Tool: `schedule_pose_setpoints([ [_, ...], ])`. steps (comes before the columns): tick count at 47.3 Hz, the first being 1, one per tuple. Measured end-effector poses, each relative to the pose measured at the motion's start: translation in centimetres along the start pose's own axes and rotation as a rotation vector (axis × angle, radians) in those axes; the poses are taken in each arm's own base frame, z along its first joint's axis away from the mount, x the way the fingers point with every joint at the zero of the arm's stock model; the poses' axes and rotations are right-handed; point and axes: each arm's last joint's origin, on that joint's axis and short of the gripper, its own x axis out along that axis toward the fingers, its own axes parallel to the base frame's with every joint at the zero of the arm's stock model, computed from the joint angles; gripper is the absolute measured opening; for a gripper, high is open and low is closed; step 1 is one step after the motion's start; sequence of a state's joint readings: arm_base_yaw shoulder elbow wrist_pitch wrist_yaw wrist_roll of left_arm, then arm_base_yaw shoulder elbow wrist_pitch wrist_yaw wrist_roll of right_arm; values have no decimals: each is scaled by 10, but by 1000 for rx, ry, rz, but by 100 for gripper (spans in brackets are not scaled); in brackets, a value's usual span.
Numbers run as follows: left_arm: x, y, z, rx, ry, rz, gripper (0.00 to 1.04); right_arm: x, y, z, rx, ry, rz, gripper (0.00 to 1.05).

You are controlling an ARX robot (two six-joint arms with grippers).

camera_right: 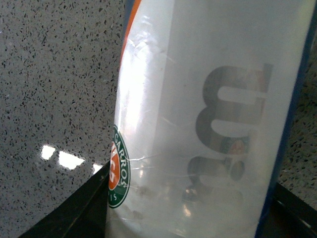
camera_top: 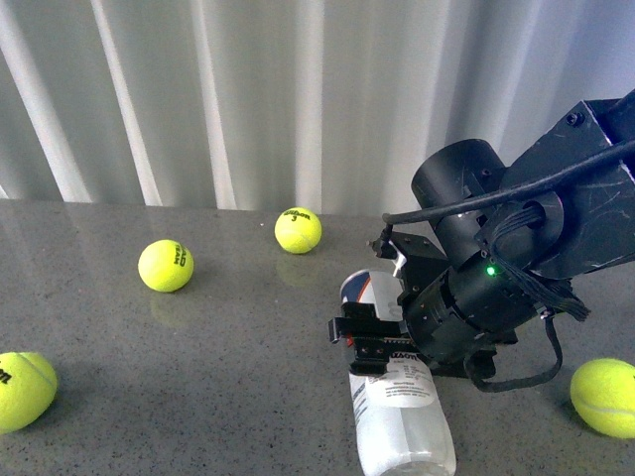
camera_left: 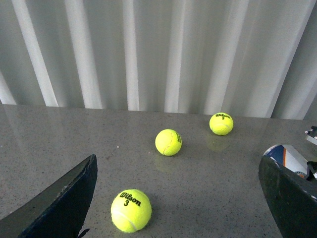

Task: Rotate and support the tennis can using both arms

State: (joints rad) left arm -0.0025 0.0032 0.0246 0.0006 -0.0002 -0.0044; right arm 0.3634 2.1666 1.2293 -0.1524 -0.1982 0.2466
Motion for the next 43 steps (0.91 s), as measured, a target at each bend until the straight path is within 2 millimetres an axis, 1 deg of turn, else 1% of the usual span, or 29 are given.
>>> schedule_pose_setpoints([
  [4,0,0,0,0,0,0,98,-3,-6,0,-64,-9,-7,56],
  [5,0,0,0,0,0,0,98,-4,-6,0,-75,-14,-10,55],
  [7,0,0,0,0,0,0,98,-9,-9,-1,-146,-42,-35,49],
  [10,0,0,0,0,0,0,98,-18,-10,-2,-251,-77,-55,43],
  [11,0,0,0,0,0,0,98,-24,-10,-3,-331,-97,-58,40],
  [15,0,0,0,0,0,0,98,-41,-9,-3,-562,-183,-97,34],
  [17,0,0,0,0,0,0,98,-47,-8,-3,-646,-218,-103,32],
  [21,0,0,0,0,0,0,98,-58,-5,-3,-869,-271,-105,28],
  [22,0,0,0,0,0,0,98,-59,-4,-3,-902,-276,-104,27],
  [25,0,0,0,0,0,0,98,-64,-2,-4,-1075,-290,-108,25],
  [27,0,0,0,0,0,0,98,-64,-2,-4,-1157,-290,-118,23],
  [29,0,0,0,0,0,0,98,-63,-1,-5,-1296,-284,-143,21],
  [31,0,0,0,0,0,0,98,-61,-1,-5,-1369,-277,-151,20],
  [33,0,0,0,0,0,0,98,-57,-1,-6,-1492,-270,-169,19],
  [38,0,0,0,0,0,0,98,-45,-1,-9,-1675,-250,-193,15],
  [39,0,0,0,0,0,0,98,-40,-1,-10,-1730,-241,-194,13],
  [43,0,0,0,0,0,0,98,-29,1,-12,-1811,-221,-181,12],
])
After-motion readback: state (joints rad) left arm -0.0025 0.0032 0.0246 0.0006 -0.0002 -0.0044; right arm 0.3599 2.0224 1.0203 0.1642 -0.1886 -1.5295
